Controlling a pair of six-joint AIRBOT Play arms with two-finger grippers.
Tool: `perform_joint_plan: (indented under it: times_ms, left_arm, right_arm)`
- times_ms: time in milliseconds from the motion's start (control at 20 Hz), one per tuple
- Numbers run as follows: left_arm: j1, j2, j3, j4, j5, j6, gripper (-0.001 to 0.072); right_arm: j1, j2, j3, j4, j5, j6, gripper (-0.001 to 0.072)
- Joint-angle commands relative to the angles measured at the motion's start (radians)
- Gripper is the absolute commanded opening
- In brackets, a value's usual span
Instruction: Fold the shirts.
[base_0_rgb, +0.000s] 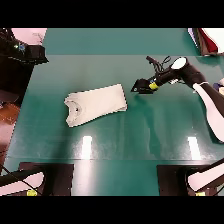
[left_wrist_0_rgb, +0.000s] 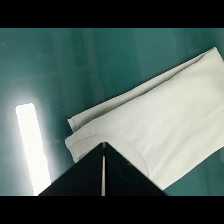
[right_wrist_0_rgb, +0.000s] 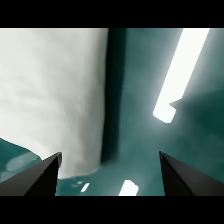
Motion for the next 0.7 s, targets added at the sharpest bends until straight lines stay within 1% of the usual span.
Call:
perform_joint_plan:
  times_ms: [0,200,350,400,450,500,600,650]
  left_arm:
    - [-0.001,-0.001,0.000,-0.006,0.011,0.000,0.0025]
    - [-0.001,-0.001,0.000,-0.006,-0.017,0.000,0.0025]
    - [-0.001,-0.001,0.000,-0.006,-0.017,0.000,0.0025]
    - [-0.001,-0.001,0.000,-0.006,-0.017,0.000,0.0025]
    - [-0.001,-0.001,0.000,-0.006,-0.017,0.000,0.0025]
    - [-0.001,-0.001,0.000,-0.006,-0.018,0.000,0.0025]
    - [-0.001,-0.001,0.000,-0.006,-0.023,0.000,0.0025]
    - [-0.001,-0.001,0.000,-0.007,-0.026,0.000,0.0025]
  right_arm:
    - [0.020,-0.123,0.056,0.115,0.048,-0.016,0.0690]
    - [0.082,-0.254,0.138,0.135,0.087,0.048,0.0689]
    - [0.124,-0.279,0.157,0.249,0.068,0.035,0.0687]
    - [0.144,-0.280,0.168,0.252,0.051,0.035,0.0666]
    - [0.164,-0.280,0.182,0.250,0.042,0.035,0.0597]
    - [0.182,-0.280,0.200,0.247,0.031,0.026,0.0471]
    - [0.202,-0.280,0.241,0.243,0.011,0.001,0.0194]
    - [0.207,-0.280,0.264,0.243,0.003,-0.017,0.0117]
